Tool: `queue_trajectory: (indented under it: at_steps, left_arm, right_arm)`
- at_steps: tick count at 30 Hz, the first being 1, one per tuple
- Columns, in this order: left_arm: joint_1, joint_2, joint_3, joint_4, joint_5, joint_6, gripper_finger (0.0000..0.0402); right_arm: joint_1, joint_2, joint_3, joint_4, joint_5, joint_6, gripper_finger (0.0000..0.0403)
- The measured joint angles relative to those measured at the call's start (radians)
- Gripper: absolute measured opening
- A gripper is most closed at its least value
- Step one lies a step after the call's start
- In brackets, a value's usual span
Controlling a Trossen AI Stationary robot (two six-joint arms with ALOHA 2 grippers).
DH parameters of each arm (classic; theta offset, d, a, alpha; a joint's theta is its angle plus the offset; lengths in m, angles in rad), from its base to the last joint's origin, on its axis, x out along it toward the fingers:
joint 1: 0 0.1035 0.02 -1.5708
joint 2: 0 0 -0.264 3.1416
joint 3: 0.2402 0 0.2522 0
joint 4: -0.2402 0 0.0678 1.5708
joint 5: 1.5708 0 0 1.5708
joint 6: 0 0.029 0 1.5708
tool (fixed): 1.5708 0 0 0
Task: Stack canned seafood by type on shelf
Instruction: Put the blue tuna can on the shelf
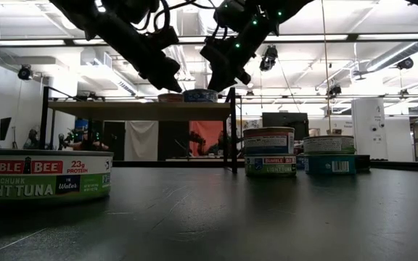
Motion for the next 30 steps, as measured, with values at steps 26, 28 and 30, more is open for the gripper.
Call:
queue_trajectory:
  at_steps: [26, 28, 30]
  left_arm:
    - [-0.066, -0.042, 0.002, -0.089, 0.409, 0.057, 0.0075]
    - [-0.066, -0.038, 0.002, -0.085, 0.475, 0.082, 0.0075]
    - [-0.061, -0.031, 0.002, -0.082, 0.429, 0.091, 0.0075]
  right_arm:
    - [0.02, -0.049, 0.0, -0.02, 0.034, -0.04, 0.0013]
    - [0.02, -0.049, 0.0, -0.02, 0.034, -0.049, 0.0013]
    - [0.02, -0.049, 0.0, -0.018, 0.035, -0.051, 0.0013]
